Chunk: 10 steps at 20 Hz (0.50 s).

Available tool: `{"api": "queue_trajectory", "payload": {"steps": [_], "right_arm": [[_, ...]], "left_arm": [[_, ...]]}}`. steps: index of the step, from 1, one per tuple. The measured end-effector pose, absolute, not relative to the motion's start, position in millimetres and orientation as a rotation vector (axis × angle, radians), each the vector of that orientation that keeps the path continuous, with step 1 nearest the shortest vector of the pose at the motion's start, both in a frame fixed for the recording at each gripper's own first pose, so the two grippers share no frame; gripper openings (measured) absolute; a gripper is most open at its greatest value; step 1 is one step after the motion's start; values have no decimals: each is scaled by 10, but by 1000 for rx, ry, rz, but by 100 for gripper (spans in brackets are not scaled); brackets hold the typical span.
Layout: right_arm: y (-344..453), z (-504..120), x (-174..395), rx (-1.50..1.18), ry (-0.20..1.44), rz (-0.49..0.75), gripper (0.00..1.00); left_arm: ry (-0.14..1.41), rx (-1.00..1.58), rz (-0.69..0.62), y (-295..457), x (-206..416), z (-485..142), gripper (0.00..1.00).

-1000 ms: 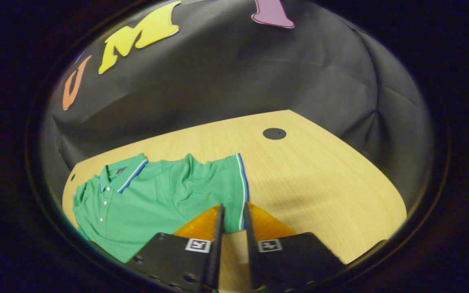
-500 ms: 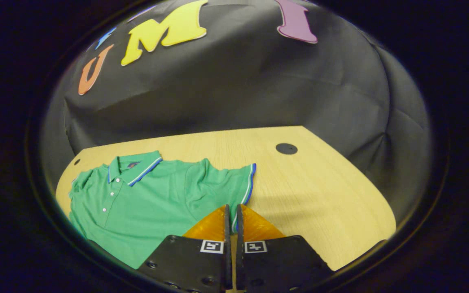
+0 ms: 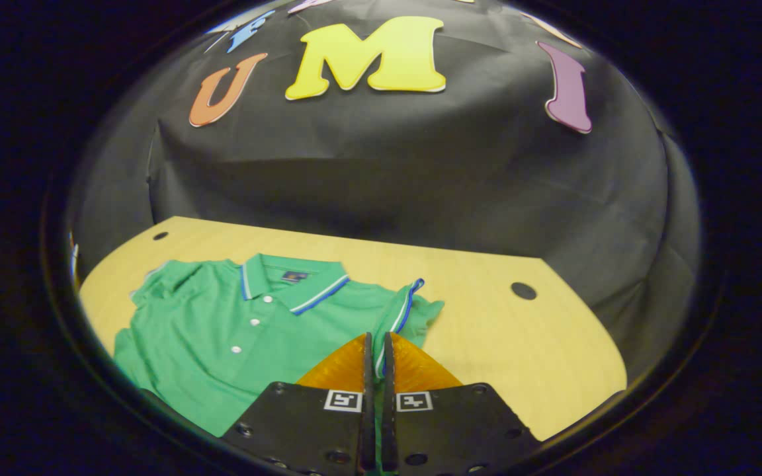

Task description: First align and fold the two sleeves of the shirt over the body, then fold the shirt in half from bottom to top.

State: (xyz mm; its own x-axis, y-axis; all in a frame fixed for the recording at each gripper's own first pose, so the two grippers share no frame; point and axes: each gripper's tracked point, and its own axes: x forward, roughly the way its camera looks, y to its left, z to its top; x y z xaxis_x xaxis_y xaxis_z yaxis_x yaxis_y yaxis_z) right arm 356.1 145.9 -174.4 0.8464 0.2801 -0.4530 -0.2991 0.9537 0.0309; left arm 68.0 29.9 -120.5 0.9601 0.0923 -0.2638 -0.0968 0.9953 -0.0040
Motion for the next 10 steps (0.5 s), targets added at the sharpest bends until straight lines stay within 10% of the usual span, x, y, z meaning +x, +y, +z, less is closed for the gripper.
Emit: {"api": "queue_trajectory", "payload": {"steps": [10], "right_arm": [[1081,-1224,3018,226,379,316,89]], "left_arm": [[326,-49,237,751,759,-1319,100]]}}
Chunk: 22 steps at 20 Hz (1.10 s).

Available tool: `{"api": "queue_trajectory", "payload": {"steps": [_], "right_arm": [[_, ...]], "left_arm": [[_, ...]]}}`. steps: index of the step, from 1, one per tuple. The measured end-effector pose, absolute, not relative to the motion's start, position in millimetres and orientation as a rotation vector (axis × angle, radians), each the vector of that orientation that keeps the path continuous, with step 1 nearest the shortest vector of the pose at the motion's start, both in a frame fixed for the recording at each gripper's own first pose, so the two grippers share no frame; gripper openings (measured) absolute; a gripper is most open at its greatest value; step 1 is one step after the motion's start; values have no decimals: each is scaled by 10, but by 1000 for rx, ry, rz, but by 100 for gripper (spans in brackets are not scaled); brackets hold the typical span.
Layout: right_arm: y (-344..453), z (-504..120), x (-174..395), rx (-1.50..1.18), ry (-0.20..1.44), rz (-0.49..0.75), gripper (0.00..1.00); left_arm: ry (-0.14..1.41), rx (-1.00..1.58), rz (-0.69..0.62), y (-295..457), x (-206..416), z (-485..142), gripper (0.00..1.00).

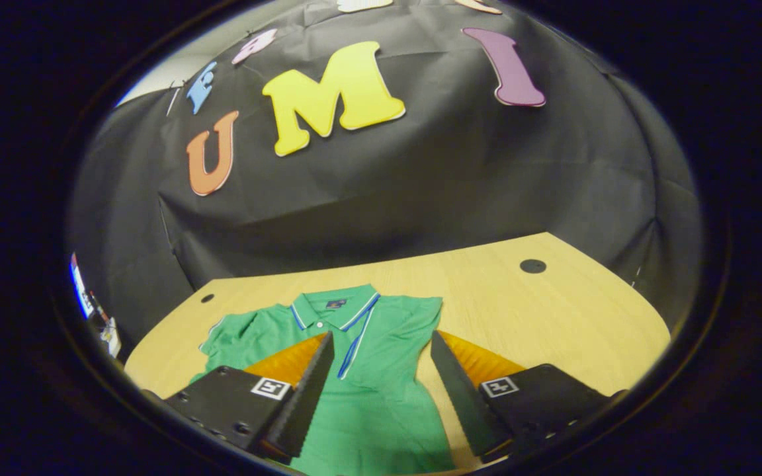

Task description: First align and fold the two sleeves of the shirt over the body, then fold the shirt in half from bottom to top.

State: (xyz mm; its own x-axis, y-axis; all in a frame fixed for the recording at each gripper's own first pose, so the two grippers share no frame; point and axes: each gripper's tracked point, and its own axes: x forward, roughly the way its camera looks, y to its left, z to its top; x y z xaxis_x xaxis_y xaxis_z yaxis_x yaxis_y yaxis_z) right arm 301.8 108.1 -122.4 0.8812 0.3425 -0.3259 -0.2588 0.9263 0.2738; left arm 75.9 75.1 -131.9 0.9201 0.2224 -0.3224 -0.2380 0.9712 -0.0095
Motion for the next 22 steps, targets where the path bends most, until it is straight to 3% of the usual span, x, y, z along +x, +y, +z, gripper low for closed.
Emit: {"api": "queue_trajectory", "payload": {"steps": [1,3,4,7,8,9,12,16,19,20,22], "right_arm": [[972,-1184,2916,225,358,306,95],[819,-1051,2723,230,305,317,92],[735,-1030,2610,227,293,316,96],[532,-999,2228,195,244,327,96],[450,-979,2130,187,214,316,91],[389,-1009,1993,171,197,310,95],[267,-995,1644,164,142,311,95],[197,-956,1371,119,89,346,92],[206,-1108,1222,126,90,357,96],[236,-1136,1171,143,85,368,92],[304,-1180,1053,162,64,400,99]], "left_arm": [[318,-21,245,800,789,-1268,100],[319,18,305,967,823,-1193,100],[301,18,317,1020,857,-1109,100],[267,-14,329,1151,1056,-848,100],[249,-34,342,1220,1128,-757,100],[217,-59,346,1291,1240,-663,100],[239,-169,302,1354,1581,-669,100],[309,-128,290,1532,2105,-961,100],[426,-113,252,1523,2499,-1453,100],[470,-110,261,1536,2620,-1674,100],[548,-119,274,1569,2810,-1994,100]]}}
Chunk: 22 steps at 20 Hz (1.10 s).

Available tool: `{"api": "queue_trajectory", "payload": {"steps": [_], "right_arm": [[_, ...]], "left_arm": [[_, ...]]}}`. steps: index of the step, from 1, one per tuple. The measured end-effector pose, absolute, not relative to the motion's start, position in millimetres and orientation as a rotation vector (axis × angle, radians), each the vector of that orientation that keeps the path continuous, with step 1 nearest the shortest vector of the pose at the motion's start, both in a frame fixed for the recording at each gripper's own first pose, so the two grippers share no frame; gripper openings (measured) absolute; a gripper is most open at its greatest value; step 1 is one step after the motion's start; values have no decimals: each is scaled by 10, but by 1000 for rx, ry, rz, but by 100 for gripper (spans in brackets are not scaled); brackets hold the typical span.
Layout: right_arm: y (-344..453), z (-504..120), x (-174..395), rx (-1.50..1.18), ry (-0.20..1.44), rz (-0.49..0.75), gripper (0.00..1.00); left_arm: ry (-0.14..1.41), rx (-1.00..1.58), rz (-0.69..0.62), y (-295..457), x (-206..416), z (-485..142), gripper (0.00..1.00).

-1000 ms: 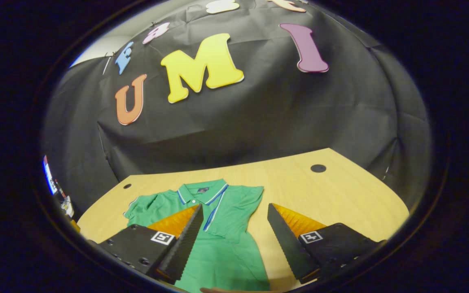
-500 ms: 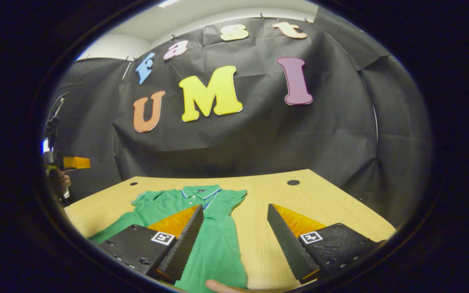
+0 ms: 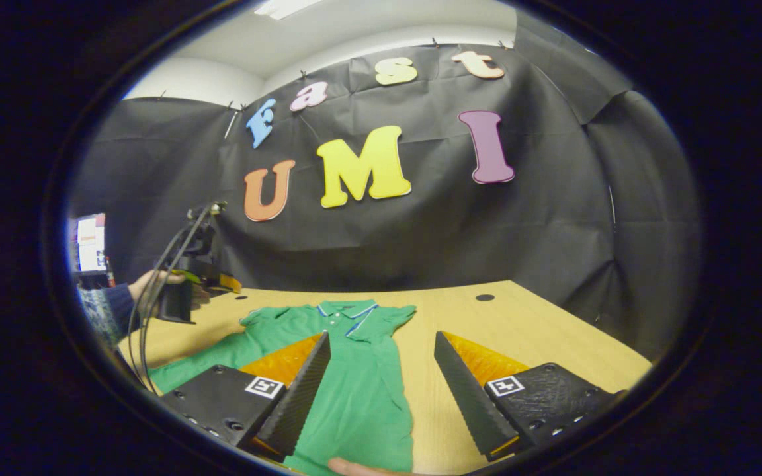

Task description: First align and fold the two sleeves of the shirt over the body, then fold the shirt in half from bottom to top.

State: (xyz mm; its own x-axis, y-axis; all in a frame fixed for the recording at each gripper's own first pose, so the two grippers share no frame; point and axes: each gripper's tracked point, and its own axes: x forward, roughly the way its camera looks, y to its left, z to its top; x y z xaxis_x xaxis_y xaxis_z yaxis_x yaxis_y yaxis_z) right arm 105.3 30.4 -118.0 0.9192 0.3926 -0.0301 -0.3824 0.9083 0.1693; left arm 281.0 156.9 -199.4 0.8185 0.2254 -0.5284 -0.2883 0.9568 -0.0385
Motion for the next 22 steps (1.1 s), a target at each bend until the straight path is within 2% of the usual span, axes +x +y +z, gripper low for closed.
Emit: {"api": "queue_trajectory", "payload": {"steps": [3,4,5,6,8,10,11,12,13,14,15,19,20,22], "right_arm": [[375,-1220,903,143,46,435,92],[397,-1225,870,136,44,444,96],[432,-1231,835,134,40,454,92],[469,-1239,792,136,38,469,92],[520,-1283,724,137,33,495,92],[526,-1327,696,133,30,503,92],[526,-1359,697,127,34,502,96],[522,-1374,704,125,36,499,96],[524,-1380,719,127,36,496,96],[525,-1401,726,129,42,493,96],[515,-1432,740,133,50,487,96],[470,-1455,761,140,55,473,95],[445,-1453,760,137,50,467,92],[445,-1466,739,134,50,467,95]], "left_arm": [[612,-149,253,1531,3019,-2302,100],[637,-142,255,1546,3068,-2440,100],[674,-150,254,1549,3087,-2564,100],[710,-189,256,1517,3104,-2658,100],[747,-241,279,1532,3122,-2758,85],[743,-206,271,1582,3190,-2807,76],[755,-168,281,1627,3170,-2835,67],[754,-145,292,1664,3182,-2831,60],[743,-132,310,1697,3204,-2814,41],[728,-148,340,1703,3206,-2819,3],[713,-145,345,1671,3213,-2833,11],[683,-39,320,1630,3248,-2685,9],[658,-47,312,1582,3282,-2578,8],[605,-52,300,1505,3327,-2366,8]]}}
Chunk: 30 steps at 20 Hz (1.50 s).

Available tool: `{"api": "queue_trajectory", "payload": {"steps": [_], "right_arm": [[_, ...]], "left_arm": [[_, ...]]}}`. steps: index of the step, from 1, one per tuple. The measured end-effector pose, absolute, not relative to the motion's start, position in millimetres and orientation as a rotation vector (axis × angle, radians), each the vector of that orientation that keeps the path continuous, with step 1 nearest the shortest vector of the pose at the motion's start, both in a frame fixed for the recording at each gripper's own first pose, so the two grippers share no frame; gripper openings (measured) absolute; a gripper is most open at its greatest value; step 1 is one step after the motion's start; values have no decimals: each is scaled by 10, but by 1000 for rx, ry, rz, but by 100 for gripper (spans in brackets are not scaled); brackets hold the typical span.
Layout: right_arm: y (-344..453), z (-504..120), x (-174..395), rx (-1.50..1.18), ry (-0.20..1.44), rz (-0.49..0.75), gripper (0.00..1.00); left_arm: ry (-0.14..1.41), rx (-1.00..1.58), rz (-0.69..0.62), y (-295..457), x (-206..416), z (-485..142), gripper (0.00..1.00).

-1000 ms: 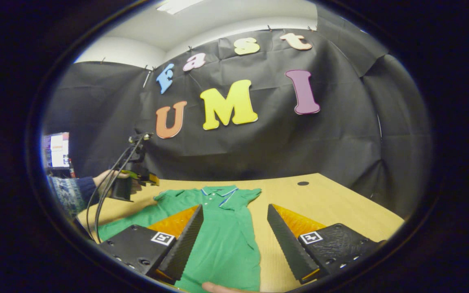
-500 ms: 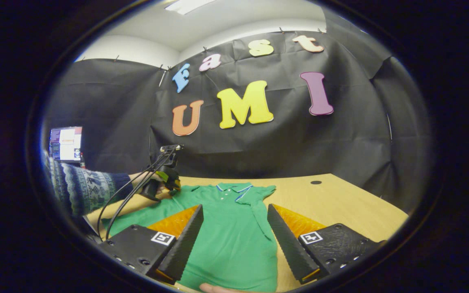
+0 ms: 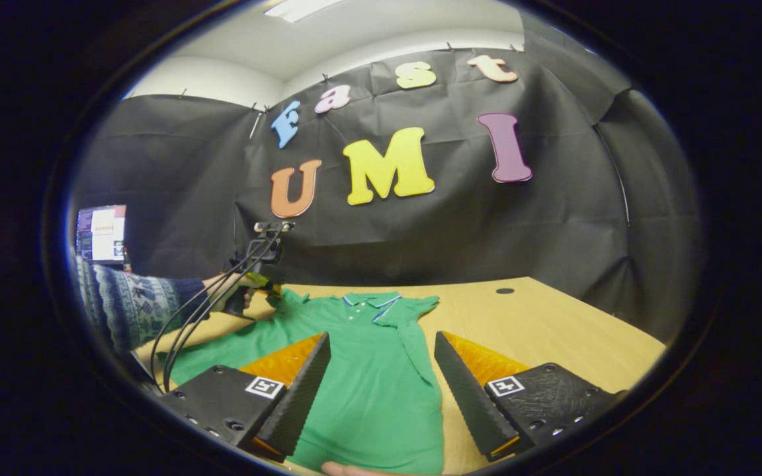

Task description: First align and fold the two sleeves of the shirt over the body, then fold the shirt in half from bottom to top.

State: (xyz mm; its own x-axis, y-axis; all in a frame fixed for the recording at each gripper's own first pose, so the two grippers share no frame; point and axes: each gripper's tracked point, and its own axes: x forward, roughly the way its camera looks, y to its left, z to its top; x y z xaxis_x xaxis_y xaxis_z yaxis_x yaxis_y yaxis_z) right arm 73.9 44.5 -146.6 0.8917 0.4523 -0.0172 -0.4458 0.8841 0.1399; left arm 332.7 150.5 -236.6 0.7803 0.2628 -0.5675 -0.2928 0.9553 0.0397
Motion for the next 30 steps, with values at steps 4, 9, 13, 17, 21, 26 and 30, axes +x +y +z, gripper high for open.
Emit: {"api": "queue_trajectory", "payload": {"steps": [4,9,13,17,21,26,30], "right_arm": [[477,-1469,713,140,50,475,96],[507,-1518,708,129,44,455,95],[570,-1515,691,129,46,454,92],[615,-1521,673,124,47,453,95],[659,-1549,627,91,57,454,95],[604,-1436,473,112,49,439,96],[440,-1383,344,62,30,368,95]], "left_arm": [[592,-18,259,1266,3356,-2179,8],[580,119,245,920,3410,-2160,9],[572,64,209,598,3382,-2159,18],[535,2,154,422,3366,-2051,60],[489,10,191,526,3209,-1872,100],[398,22,179,660,2782,-1608,100],[363,-42,140,682,2265,-1451,100]]}}
